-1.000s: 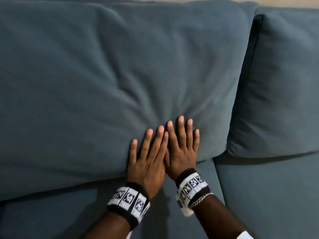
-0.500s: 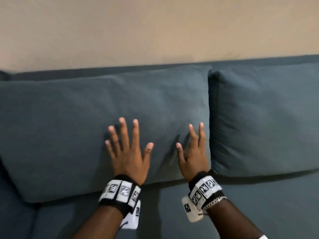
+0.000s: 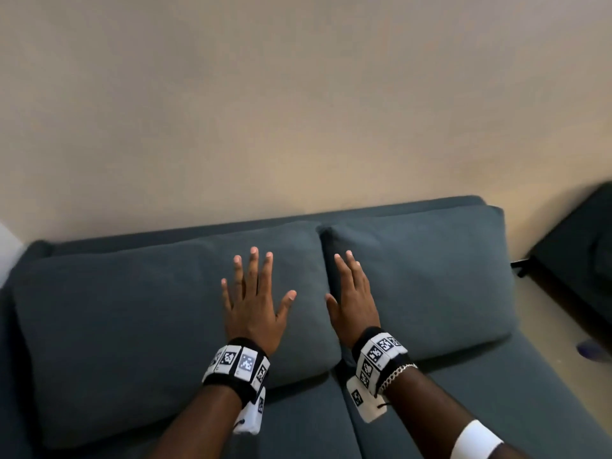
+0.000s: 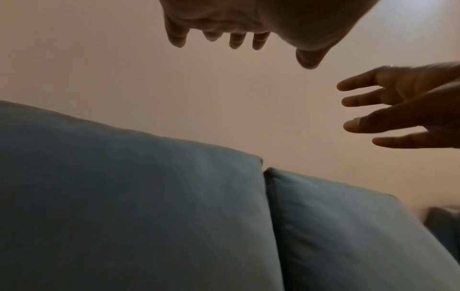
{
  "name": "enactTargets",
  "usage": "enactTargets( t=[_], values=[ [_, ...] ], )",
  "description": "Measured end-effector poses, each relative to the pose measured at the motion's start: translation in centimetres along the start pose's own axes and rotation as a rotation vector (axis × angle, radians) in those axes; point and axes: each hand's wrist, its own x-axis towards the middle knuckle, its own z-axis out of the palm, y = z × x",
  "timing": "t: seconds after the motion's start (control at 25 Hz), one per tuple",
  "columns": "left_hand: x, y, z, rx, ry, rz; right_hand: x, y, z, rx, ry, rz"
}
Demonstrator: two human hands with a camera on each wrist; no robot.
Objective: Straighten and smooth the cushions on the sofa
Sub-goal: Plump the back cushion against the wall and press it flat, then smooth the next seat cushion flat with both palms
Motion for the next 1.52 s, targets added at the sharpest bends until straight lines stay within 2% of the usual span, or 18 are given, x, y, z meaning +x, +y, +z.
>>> enactTargets(
  t=[0.16, 0.28, 0.36, 0.52, 0.6, 0.72, 0.88, 1.0, 1.12, 1.32, 1.52],
  values=[
    [-0.7, 5.6, 0.8, -0.04, -0.015, 0.093, -3.1, 3.0, -4.7, -0.088, 0.026, 0.006],
    [-1.1, 10.9, 1.8, -0.054, -0.018, 0.163, -4.6, 6.5, -9.1, -0.071, 0.074, 0.032],
    [-1.6, 13.9, 2.9, -0.051, -0.038, 0.169, -5.4, 9.0, -11.8, -0.078, 0.093, 0.048],
    [-2.1, 23.3, 6.1, -0.023, -0.065, 0.197, -7.0, 18.2, -19.0, -0.06, 0.146, 0.09],
    [-2.3, 29.0, 8.8, 0.006, -0.052, 0.179, -7.7, 24.5, -22.9, -0.057, 0.114, 0.114],
    [-2.9, 32.9, 11.8, 0.031, -0.091, 0.138, -9.2, 30.7, -25.9, -0.083, 0.095, 0.159],
    [-5.1, 38.6, 15.9, 0.088, -0.143, 0.084, -9.3, 39.2, -29.5, -0.137, -0.021, 0.197],
    [-5.5, 38.7, 17.5, 0.127, -0.158, 0.042, -7.0, 41.2, -29.0, -0.113, -0.075, 0.183],
    [-3.5, 37.8, 18.4, 0.157, -0.206, -0.034, -4.1, 42.2, -27.7, -0.071, -0.114, 0.18],
    [4.0, 35.2, 21.8, 0.201, -0.213, -0.051, -0.1, 45.8, -26.7, -0.17, -0.264, 0.189],
    [12.6, 34.0, 25.4, 0.248, -0.291, -0.064, 7.2, 46.7, -26.5, -0.156, -0.243, 0.213]
  ],
)
